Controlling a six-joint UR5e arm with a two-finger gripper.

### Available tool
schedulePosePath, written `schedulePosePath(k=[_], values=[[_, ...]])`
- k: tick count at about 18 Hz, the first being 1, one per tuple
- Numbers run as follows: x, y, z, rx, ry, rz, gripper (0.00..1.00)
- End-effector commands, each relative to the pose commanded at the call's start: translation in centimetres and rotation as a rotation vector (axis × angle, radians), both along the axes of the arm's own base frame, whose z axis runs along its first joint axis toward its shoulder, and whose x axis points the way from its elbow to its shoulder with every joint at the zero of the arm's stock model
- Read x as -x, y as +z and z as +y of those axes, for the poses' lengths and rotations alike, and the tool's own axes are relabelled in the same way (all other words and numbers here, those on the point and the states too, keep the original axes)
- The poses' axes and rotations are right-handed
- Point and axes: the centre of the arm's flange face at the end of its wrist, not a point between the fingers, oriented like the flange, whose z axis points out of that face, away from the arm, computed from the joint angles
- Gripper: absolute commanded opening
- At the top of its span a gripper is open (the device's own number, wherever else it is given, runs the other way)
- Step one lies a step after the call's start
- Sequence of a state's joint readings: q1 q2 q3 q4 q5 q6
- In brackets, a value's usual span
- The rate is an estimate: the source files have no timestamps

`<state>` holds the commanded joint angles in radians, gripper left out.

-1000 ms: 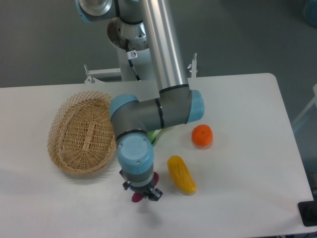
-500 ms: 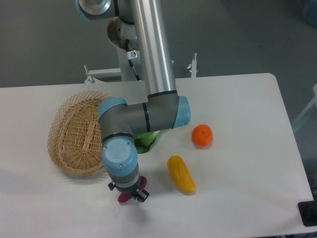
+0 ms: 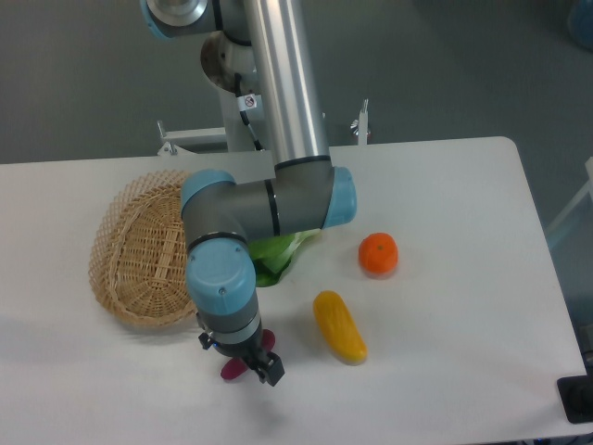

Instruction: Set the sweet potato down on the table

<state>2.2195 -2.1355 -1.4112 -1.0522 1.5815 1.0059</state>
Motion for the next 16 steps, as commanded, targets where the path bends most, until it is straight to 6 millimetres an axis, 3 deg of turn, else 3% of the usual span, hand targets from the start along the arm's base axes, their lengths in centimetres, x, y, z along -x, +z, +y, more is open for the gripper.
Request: schedulePosePath(k=[8,12,16], values=[[10.0,3.5,-6.8,-0.015,0.006,0.042,1.0],[15.9,4.1,-11.8,-0.003,-0.008,0.047,1.0],[19.5,4.1,-15.3,0.013,-0.046,0.048,1.0]])
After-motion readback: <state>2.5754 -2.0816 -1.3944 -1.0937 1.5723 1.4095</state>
